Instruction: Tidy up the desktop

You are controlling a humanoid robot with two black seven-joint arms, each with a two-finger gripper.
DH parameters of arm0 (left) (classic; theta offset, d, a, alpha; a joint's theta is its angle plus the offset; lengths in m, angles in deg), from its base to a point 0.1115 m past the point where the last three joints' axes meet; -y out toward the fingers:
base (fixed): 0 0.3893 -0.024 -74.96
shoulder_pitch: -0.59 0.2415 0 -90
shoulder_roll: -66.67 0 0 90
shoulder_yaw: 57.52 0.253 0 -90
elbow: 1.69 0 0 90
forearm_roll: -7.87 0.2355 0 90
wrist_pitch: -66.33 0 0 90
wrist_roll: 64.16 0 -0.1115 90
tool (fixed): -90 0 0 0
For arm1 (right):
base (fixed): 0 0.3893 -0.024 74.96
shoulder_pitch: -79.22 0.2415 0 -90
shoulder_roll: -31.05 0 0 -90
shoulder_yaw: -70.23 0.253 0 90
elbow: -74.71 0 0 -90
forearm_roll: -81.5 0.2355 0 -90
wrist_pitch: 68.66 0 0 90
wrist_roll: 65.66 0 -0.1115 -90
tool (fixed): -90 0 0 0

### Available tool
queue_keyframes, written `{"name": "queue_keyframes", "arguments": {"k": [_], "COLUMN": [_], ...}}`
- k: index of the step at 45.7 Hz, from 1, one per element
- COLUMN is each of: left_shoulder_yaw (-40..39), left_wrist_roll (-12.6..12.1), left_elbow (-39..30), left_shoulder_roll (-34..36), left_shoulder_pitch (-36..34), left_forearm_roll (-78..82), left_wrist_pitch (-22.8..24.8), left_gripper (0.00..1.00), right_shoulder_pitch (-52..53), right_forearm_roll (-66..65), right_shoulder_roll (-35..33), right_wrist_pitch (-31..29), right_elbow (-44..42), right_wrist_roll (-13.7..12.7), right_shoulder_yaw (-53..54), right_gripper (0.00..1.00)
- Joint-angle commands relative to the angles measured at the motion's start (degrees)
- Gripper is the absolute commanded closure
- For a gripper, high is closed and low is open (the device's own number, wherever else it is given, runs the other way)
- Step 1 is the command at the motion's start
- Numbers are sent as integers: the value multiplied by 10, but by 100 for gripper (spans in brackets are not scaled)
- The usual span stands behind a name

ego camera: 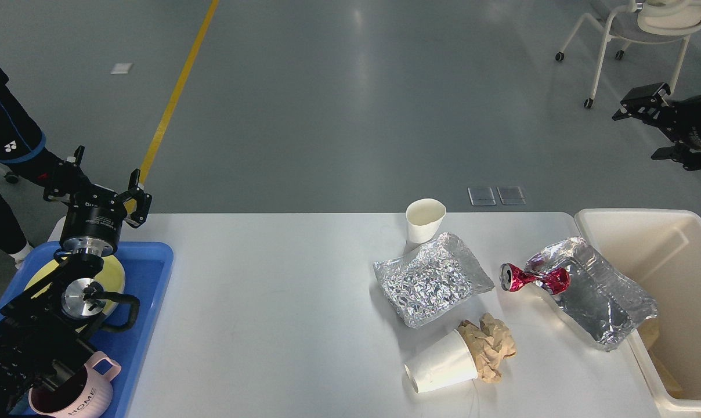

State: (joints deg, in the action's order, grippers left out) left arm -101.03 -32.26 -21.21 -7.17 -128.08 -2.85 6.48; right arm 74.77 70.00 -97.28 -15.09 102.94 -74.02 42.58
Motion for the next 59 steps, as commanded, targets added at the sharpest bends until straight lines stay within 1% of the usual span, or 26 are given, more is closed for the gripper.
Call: {"name": "queue_keyframes", "arguments": {"k": [1,9,15,23,26,31,34,42,49,53,59], "left_shoulder_yaw": [0,0,0,0,0,0,0,0,0,0,0], "left_wrist_roll": [0,0,0,0,0,0,0,0,0,0,0], "left_elbow": [-1,-1,0,-1,-1,0,-1,-1,-1,0,-1], "left_shoulder_roll": [0,0,0,0,0,-1,0,0,0,0,0], "left_shoulder_pitch": [0,0,0,0,0,0,0,0,0,0,0], "left_forearm_roll": [0,0,0,1,0,0,0,0,0,0,0], "left_wrist_pitch": [0,0,0,0,0,0,0,1,0,0,1], "left_gripper": [3,3,3,3,3,3,3,3,3,3,3], "right_shoulder_pitch": [39,109,192,316,349,400,440,537,588,615,616], "right_forearm_roll": [-11,-53,-66,-58,-55,-29,2,95,109,120,140], "right_shoulder_roll": [-2,-15,-15,15,28,56,77,137,164,180,191], "right_wrist_pitch": [0,-2,-2,-6,-7,-7,-7,-20,-22,-22,-15], "right_elbow": [35,137,242,376,415,464,496,575,632,654,655], "right_wrist_roll": [0,-5,-9,-12,-21,-44,-52,-54,-55,-55,-55], "right_shoulder_yaw": [-10,-44,-123,-226,-245,-274,-294,-347,-350,-350,-350], "right_gripper": [0,0,0,0,0,0,0,0,0,0,0]}}
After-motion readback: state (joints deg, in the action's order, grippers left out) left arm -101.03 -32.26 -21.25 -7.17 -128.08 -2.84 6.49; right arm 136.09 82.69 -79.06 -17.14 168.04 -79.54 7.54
